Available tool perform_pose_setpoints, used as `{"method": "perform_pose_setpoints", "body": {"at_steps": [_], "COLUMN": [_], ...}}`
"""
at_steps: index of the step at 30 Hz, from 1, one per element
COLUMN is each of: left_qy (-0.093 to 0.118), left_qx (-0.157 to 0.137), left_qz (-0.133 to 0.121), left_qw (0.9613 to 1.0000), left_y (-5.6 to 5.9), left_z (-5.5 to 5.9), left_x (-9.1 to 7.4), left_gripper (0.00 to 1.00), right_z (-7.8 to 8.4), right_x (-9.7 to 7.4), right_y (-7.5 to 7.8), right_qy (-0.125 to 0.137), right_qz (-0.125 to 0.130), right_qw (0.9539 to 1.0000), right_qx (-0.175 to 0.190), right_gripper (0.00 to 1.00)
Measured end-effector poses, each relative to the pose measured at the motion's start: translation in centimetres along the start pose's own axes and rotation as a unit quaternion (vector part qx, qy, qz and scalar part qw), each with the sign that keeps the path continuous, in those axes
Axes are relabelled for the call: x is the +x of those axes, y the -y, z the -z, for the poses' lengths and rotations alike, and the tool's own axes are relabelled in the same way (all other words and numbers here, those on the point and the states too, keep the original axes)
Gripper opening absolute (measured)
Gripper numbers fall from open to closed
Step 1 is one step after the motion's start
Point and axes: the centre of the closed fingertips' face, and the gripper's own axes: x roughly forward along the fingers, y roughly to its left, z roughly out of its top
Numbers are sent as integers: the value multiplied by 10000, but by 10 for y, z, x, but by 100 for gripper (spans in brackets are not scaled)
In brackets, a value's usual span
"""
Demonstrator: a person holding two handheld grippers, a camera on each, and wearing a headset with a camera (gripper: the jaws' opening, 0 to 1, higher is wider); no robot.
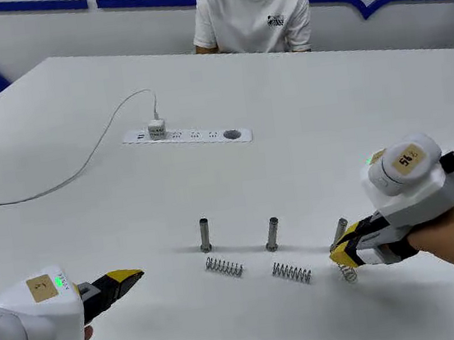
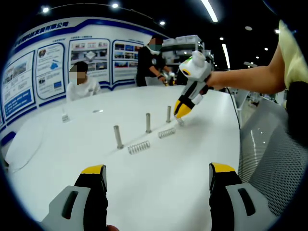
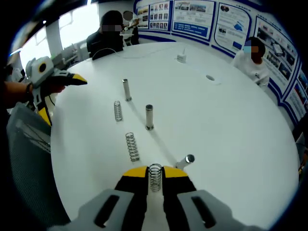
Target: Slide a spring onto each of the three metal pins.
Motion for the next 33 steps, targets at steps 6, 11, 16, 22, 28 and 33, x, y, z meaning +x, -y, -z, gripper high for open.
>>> {"method": "perform_pose_setpoints", "body": {"at_steps": [6,11,16,22,28,33], "left_qy": [2,1,-6,-5,-13,-18], "left_qx": [2,12,22,31,43,48], "left_qz": [10,20,21,28,32,29], "left_qw": [10000,10000,10000,10000,10000,10000], "left_y": [1,1,1,2,2,2], "left_z": [-1,-1,-1,-2,-3,-3], "left_x": [1,1,2,2,2,1], "left_gripper": [89,89,89,89,89,89], "right_z": [0,0,0,0,0,0], "right_x": [-2,-2,-3,-5,-5,-6], "right_y": [0,0,1,1,1,0], "right_qy": [26,49,72,107,123,146], "right_qz": [11,18,29,37,39,37], "right_qw": [10000,10000,9999,9999,9999,9998], "right_qx": [25,46,69,78,93,94], "right_gripper": [12,12,12,12,12,12]}}
